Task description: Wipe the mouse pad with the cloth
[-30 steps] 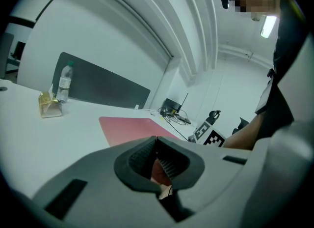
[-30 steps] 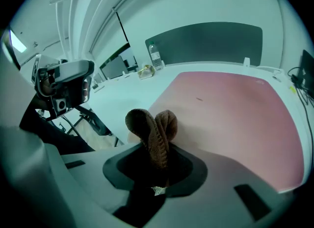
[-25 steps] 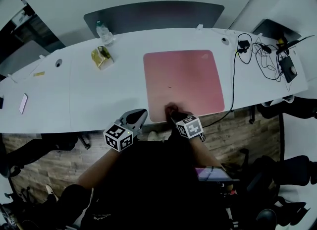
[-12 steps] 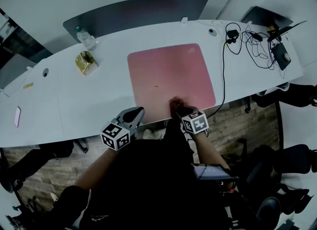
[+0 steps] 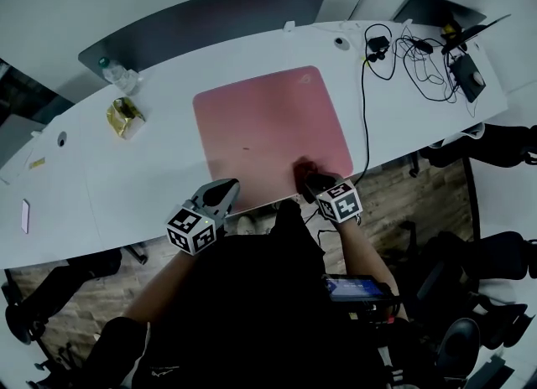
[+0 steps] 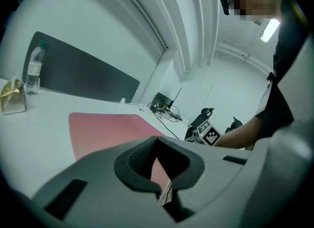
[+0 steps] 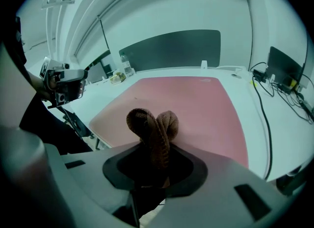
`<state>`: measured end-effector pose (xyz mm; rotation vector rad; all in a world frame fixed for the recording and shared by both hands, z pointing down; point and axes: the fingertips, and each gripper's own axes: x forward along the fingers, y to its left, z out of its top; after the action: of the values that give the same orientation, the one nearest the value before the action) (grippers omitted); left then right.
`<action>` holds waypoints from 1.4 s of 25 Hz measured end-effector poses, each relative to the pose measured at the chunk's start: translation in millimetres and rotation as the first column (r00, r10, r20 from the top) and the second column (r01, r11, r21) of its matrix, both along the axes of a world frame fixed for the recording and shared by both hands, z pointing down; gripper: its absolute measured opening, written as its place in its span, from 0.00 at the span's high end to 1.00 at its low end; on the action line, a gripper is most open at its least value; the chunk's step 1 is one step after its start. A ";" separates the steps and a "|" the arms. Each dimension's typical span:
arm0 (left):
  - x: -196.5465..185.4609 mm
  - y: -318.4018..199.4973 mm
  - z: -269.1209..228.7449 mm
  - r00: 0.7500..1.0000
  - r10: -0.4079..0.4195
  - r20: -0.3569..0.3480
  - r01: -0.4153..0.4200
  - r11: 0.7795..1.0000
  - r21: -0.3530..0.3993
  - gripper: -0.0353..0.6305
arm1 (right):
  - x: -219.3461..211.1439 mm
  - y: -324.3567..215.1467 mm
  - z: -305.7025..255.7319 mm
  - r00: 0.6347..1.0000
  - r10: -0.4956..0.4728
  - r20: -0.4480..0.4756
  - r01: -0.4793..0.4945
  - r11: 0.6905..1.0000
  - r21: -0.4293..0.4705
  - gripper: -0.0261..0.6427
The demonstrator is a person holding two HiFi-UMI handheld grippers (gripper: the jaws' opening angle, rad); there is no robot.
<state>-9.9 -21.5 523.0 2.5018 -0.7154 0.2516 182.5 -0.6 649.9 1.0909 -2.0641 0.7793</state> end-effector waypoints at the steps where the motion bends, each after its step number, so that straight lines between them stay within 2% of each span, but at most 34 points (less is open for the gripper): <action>1: 2.8 -1.3 -1.1 1.000 0.002 -0.001 -0.002 1.000 0.002 0.93 | 6.9 0.3 0.4 1.000 0.007 -0.002 -0.007 1.000 0.002 0.78; 8: 16.2 -7.4 0.3 1.000 0.025 -0.005 -0.025 1.000 -0.005 0.93 | 62.5 -6.0 0.7 0.994 0.093 -0.049 -0.092 0.996 0.007 0.78; 16: 33.6 -16.9 7.8 0.999 0.043 -0.004 -0.044 0.999 -0.028 0.93 | 119.0 -13.1 -2.1 0.982 0.135 -0.130 -0.134 0.991 0.019 0.78; 21: 43.0 -21.9 8.0 0.999 0.054 -0.004 -0.054 0.998 -0.031 0.93 | 157.5 -16.1 1.6 0.964 0.210 -0.165 -0.208 0.978 0.028 0.78; 28: 44.5 -22.5 5.5 0.999 0.050 -0.002 -0.050 0.998 -0.023 0.93 | 186.7 -19.6 -9.6 0.936 0.242 -0.257 -0.238 0.970 0.049 0.78; 32: 34.6 -21.2 5.7 0.999 0.035 0.009 -0.035 0.999 -0.025 0.93 | 192.2 -35.6 -19.5 0.930 0.253 -0.265 -0.234 0.967 0.102 0.78; 35: 30.6 -19.1 7.9 1.000 0.016 0.012 -0.016 0.999 -0.030 0.93 | 194.6 -51.1 -20.2 0.929 0.234 -0.287 -0.212 0.971 0.108 0.78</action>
<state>20.7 -40.6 530.9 2.4806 -0.6914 0.2817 377.1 -51.7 629.6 1.4121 -1.7467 0.6032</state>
